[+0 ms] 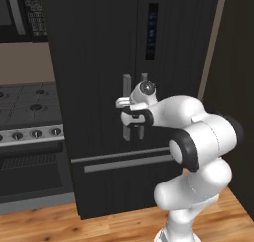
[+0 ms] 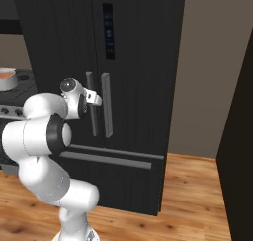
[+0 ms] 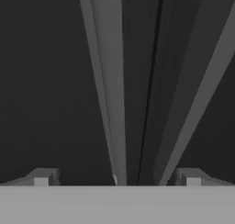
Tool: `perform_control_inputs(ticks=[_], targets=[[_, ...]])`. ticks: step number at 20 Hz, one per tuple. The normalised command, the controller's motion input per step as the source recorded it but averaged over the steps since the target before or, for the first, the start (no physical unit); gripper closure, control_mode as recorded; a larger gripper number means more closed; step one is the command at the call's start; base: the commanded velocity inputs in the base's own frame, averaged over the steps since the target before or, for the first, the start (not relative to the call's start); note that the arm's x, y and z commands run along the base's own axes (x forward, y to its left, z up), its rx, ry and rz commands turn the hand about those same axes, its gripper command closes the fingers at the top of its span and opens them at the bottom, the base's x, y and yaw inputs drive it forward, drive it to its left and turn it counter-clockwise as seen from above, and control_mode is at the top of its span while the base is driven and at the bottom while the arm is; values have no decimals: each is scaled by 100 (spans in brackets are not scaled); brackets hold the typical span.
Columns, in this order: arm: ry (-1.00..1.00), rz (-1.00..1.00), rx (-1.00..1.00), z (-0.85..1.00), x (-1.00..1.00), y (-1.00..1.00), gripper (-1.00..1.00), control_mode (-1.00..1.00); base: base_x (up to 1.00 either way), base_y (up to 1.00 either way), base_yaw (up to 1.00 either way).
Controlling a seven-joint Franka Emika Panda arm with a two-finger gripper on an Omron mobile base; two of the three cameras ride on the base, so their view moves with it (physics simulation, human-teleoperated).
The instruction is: Retrieve the chicken drumstick from the fridge and place it on the saucepan with marinade on the stove.
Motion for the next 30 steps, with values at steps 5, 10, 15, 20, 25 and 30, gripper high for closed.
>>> perform_control_inputs(ticks=[5, 10, 15, 20, 25, 30], targets=[[0, 0, 0, -1, 18, 8, -100, -100, 0, 0, 0], [0, -1, -1, -1, 26, 0, -100, -100, 0, 0, 0], [0, -1, -3, -7, 29, 0, -100, -100, 0, 0, 0], [-1, 0, 0, -14, 36, 1, -100, -100, 0, 0, 0], [-2, 0, 0, -16, 38, 6, -100, -100, 0, 0, 0], [-3, 0, 0, -15, 35, 7, -100, -100, 0, 0, 0]])
